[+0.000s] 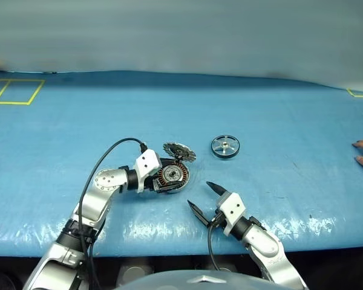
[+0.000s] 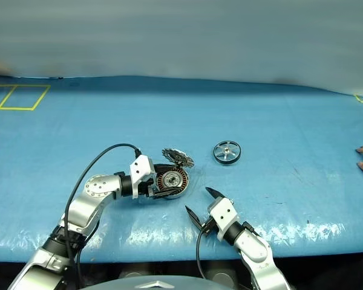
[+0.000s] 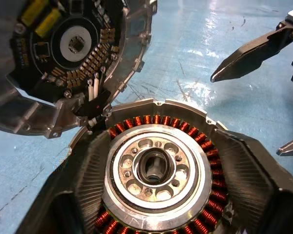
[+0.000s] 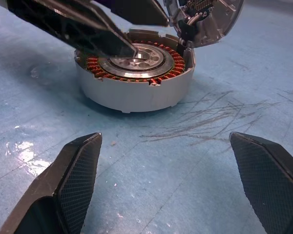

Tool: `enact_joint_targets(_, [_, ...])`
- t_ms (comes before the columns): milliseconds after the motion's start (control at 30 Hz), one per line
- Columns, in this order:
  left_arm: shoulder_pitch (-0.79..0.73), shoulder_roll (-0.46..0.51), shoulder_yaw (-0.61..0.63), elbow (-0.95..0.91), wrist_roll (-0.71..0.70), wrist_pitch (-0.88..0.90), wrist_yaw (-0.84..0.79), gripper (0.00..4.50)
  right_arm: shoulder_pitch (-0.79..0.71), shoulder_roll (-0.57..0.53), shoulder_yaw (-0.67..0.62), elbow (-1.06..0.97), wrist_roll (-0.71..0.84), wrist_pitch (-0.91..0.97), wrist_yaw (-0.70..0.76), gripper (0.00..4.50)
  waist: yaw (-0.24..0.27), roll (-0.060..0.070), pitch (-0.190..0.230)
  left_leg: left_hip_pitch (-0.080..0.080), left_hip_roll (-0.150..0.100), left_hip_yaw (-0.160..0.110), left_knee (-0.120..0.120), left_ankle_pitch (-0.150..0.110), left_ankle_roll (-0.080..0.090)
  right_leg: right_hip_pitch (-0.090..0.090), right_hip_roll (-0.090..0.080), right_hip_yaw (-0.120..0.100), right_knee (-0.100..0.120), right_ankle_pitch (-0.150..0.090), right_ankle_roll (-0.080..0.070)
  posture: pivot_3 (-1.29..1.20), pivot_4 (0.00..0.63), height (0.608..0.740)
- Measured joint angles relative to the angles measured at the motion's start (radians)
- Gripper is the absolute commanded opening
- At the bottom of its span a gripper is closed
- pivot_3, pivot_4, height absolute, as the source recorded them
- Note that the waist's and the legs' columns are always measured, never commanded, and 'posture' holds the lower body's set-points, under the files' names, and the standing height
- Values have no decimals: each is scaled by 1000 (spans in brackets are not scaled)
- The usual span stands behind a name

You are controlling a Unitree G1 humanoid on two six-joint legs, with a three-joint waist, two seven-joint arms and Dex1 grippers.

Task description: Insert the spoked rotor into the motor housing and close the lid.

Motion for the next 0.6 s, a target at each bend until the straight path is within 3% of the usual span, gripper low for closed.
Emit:
enact_joint_targets(167, [79, 5, 56, -118, -74, 37, 13, 1871, 2, 0, -2, -9, 2, 21, -2, 4429, -3, 0, 0, 0, 1, 0, 0, 0, 0, 0, 0, 0, 0, 0, 0, 0, 150, 740])
enact_joint_targets(333, [231, 4, 107, -181, -88, 34, 83, 172, -4, -5, -5, -139, 23, 205, -17, 4429, -5, 0, 0, 0, 2, 0, 0, 0, 0, 0, 0, 0, 0, -1, -1, 0, 150, 740])
enact_joint_targets(433, [339, -21, 133, -184, -78, -49, 119, 11, -28, -32, -2, -244, 51, 356, -3, 4235, -6, 0, 0, 0, 2, 1, 0, 0, 0, 0, 0, 0, 0, -1, -2, 0, 150, 740])
enact_joint_targets(600, [469, -88, 139, -162, -57, -219, 159, 0, -146, -91, 6, -387, 65, 590, 20, 2804, -1, 0, 0, 0, 1, 0, 2, 0, 0, 0, 0, -1, 0, 0, -3, 0, 150, 740])
